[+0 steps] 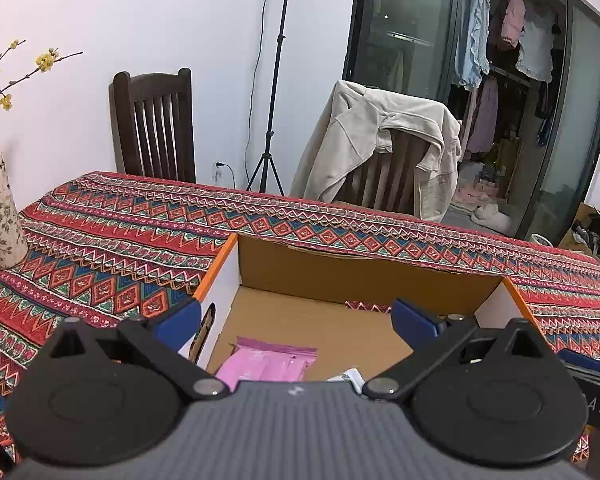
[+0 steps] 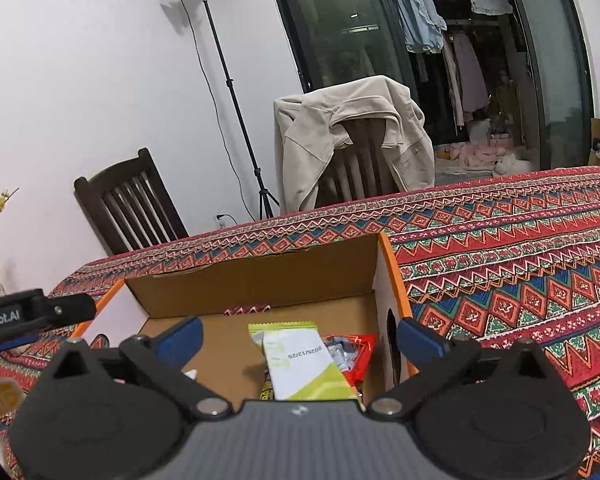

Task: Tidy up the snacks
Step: 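Withdraw both tools from the box back toward the snack pile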

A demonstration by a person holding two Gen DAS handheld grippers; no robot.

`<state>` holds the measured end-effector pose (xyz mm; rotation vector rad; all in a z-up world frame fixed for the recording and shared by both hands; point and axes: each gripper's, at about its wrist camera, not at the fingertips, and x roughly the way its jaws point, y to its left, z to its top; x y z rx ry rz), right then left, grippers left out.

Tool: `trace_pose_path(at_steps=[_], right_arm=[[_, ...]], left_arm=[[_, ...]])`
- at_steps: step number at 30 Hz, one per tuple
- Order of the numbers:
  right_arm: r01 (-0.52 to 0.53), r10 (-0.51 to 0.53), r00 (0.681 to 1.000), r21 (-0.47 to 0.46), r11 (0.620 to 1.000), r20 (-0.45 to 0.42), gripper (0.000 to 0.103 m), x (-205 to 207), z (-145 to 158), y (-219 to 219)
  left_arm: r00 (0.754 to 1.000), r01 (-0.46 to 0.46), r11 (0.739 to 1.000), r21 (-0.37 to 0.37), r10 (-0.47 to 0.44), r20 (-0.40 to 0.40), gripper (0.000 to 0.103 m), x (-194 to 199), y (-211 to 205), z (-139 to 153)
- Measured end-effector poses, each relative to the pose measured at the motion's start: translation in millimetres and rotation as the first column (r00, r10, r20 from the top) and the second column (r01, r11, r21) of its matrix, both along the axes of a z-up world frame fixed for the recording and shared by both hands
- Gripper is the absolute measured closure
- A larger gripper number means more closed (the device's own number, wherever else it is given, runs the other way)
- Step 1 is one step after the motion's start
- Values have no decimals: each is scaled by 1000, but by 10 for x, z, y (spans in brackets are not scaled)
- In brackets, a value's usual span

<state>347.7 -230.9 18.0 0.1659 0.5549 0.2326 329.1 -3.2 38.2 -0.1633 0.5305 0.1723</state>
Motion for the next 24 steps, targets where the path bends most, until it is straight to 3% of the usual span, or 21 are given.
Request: trace_pose_path(at_steps=[12, 24], right_arm=[[-8, 9, 999, -10, 1000, 51, 0, -221, 231, -6], [-83, 89, 992, -76, 994, 86, 0, -982, 474, -45]], left_arm=[[998, 20, 999, -34, -18, 58, 0, -266, 8, 249], [993, 82, 995, -65, -76, 93, 0, -907, 203, 419]])
